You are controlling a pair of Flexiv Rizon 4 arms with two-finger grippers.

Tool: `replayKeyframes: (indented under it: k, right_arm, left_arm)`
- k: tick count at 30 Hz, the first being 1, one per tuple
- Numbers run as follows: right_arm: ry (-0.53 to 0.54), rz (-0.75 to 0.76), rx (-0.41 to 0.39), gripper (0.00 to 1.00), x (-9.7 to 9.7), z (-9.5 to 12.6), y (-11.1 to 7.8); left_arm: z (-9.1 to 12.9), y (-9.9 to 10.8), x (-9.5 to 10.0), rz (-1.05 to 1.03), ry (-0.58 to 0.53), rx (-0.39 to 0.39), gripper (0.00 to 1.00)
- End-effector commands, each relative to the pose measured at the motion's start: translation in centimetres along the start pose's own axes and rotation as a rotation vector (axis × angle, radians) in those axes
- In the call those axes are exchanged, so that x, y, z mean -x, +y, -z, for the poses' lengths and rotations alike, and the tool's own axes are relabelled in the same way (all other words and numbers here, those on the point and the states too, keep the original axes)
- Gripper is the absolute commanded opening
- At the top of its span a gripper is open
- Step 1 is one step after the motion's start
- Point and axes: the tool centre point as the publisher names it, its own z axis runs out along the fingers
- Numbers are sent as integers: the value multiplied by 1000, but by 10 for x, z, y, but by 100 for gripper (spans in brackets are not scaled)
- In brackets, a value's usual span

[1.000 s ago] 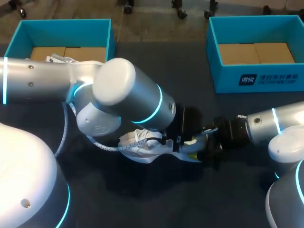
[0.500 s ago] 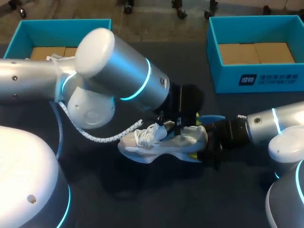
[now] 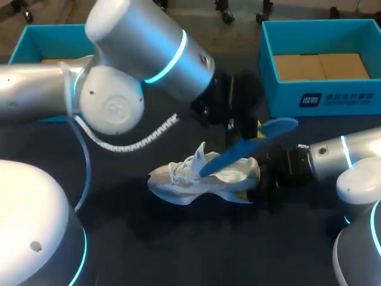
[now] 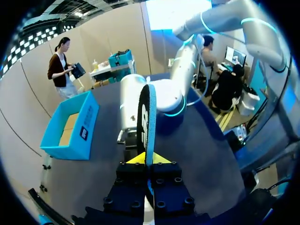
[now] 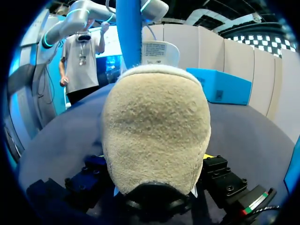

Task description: Take the shoe out of the shoebox, open the shoe tongue, remove and reinsert the insole, then place the shoe into the shoebox

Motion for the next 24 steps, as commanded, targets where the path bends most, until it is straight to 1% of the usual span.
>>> replayKeyframes:
  k: [1, 4, 7, 10, 15, 19, 24]
  right_arm:
    - [-1, 0, -2, 0, 0, -1, 0]
    - [-1, 0, -2, 0, 0, -1, 0]
    - [-1, 0, -2, 0, 0, -1, 0]
    - [-1, 0, -2, 0, 0, -1, 0]
    - [-1, 0, -2, 0, 0, -1, 0]
    - [-1, 0, -2, 0, 0, -1, 0]
    - [-1, 0, -2, 0, 0, -1, 0]
  left_arm:
    - [20, 4, 0, 5, 37, -54, 0]
    - [29, -2, 1, 24, 53, -93, 0]
    - [41, -9, 3, 56, 77, -166, 0]
    - [50, -15, 4, 79, 88, -210, 0]
    - [64, -27, 1, 133, 150, -341, 0]
    - [74, -34, -4, 170, 141, -415, 0]
    - [86, -37, -9, 218, 125, -507, 0]
